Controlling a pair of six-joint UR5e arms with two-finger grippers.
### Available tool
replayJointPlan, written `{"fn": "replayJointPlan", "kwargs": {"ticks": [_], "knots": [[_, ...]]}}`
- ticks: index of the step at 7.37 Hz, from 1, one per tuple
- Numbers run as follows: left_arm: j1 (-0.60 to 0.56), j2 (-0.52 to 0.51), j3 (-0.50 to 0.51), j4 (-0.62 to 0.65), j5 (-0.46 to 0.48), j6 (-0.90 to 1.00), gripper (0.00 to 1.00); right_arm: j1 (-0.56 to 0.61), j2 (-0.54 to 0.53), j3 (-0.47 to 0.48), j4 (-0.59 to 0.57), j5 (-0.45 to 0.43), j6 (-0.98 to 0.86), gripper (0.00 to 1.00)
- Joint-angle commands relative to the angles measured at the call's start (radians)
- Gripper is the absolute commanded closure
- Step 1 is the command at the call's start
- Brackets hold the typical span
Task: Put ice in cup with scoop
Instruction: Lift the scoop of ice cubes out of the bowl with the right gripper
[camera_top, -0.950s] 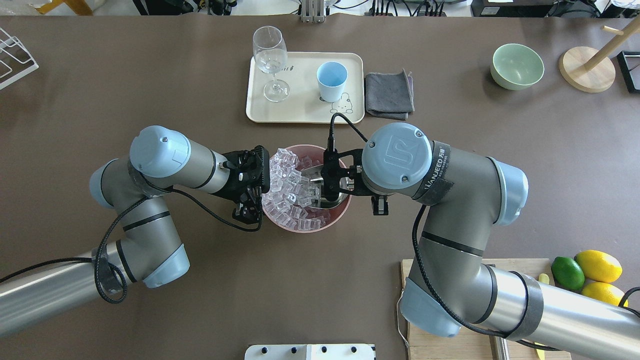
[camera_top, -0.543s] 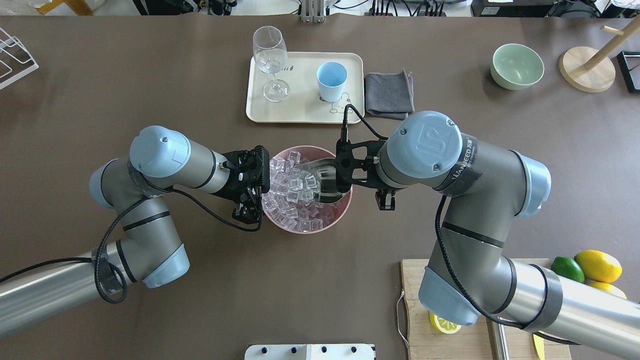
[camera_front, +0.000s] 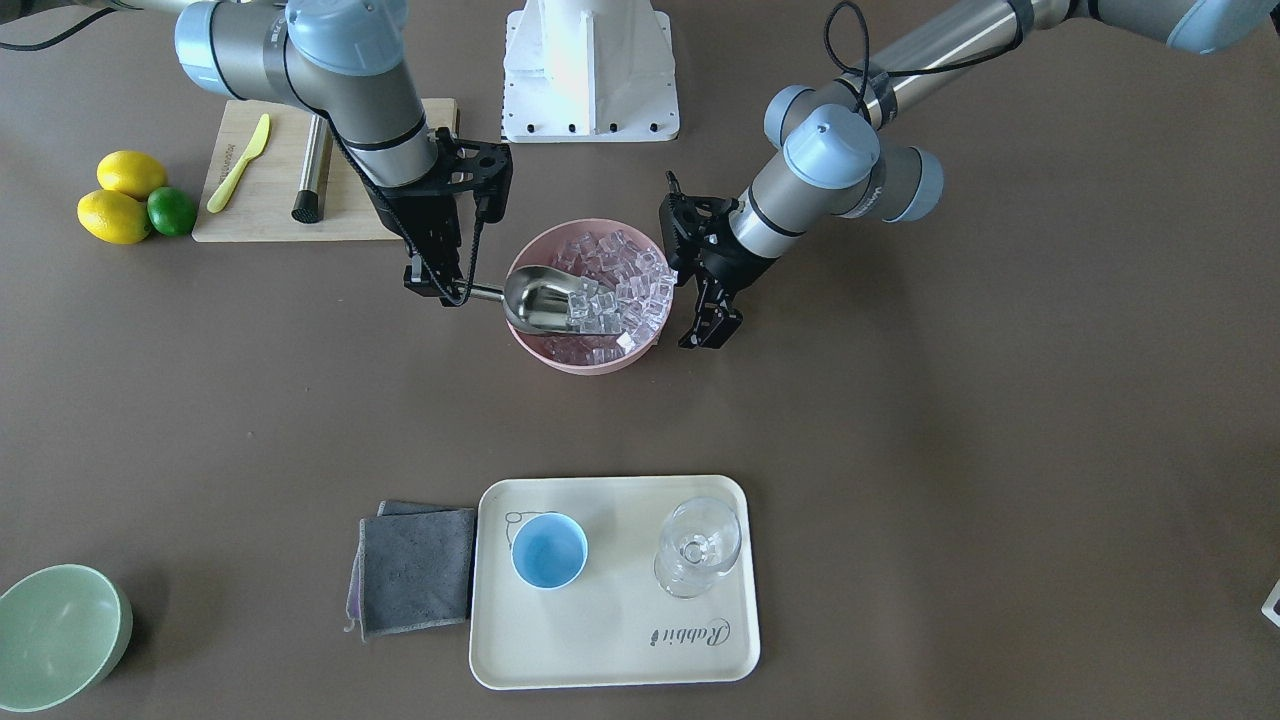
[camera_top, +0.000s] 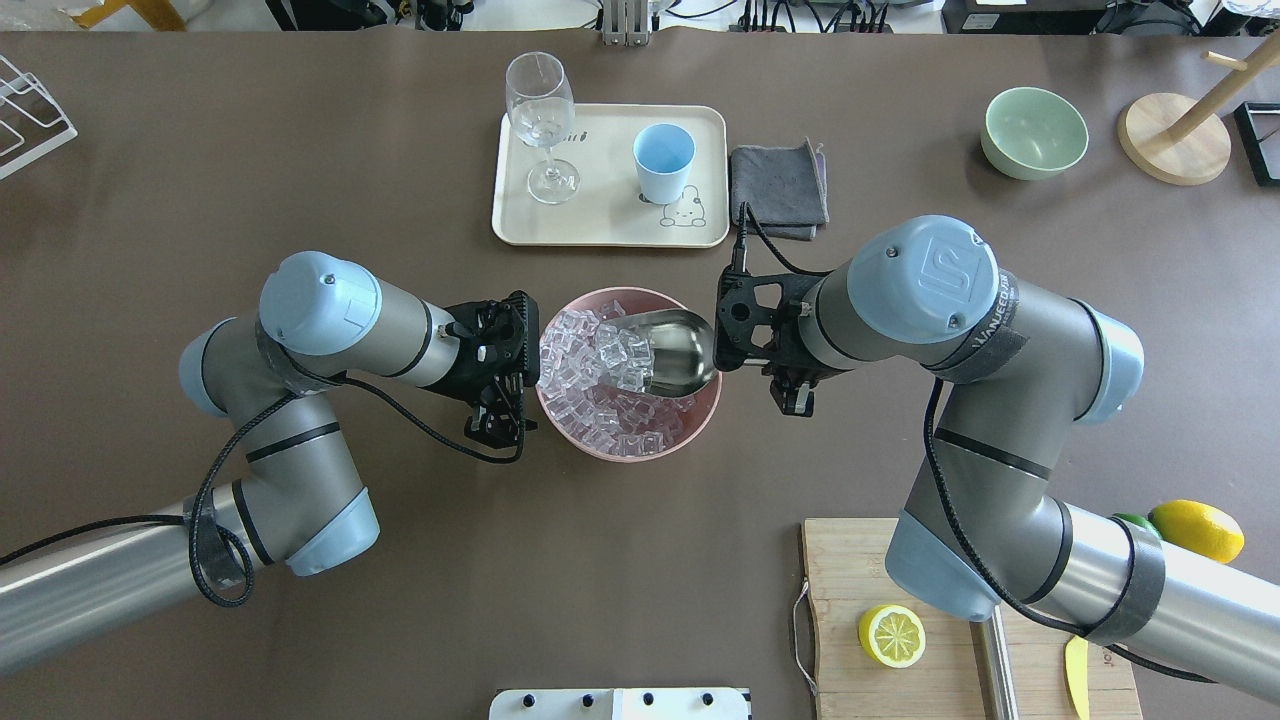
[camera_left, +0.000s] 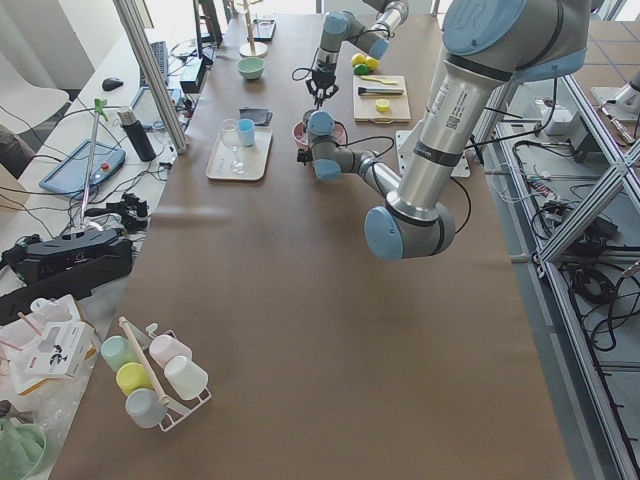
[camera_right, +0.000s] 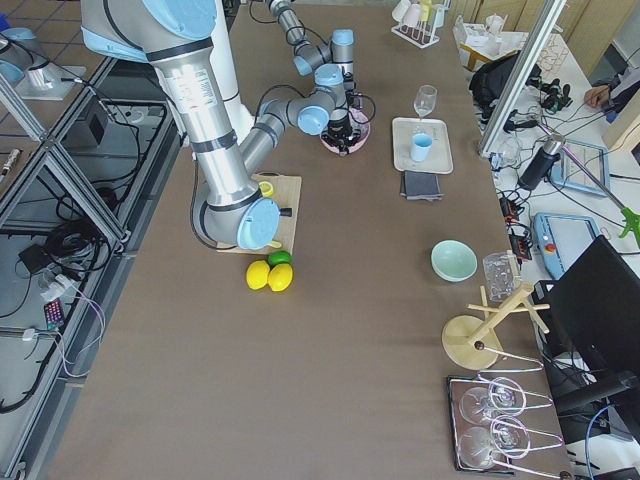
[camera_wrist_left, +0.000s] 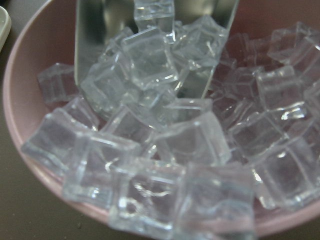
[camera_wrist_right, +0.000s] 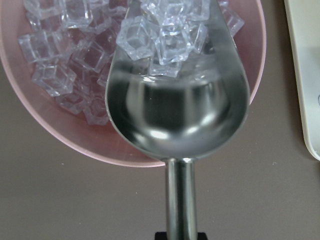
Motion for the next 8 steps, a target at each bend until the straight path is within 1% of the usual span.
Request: {"fn": "replayJointPlan", "kwargs": {"ticks": [1, 2, 5, 8], "knots": [[0.000, 0.000, 0.000, 0.002, 0.000, 0.000, 0.01, 0.023, -0.026, -0.013, 0.086, 0.070, 0.067, 1.00], [0.000, 0.000, 0.000, 0.002, 0.000, 0.000, 0.01, 0.055, -0.027, -0.013, 0.088, 0.130, 0.070, 1.00], [0.000, -0.002, 0.000, 0.002, 0.002, 0.000, 0.01, 0.100, -0.041, -0.013, 0.094, 0.223, 0.070, 1.00], [0.006, -0.012, 0.000, 0.003, 0.014, 0.000, 0.01, 0.107, -0.061, -0.015, 0.180, 0.257, 0.169, 1.00]]}}
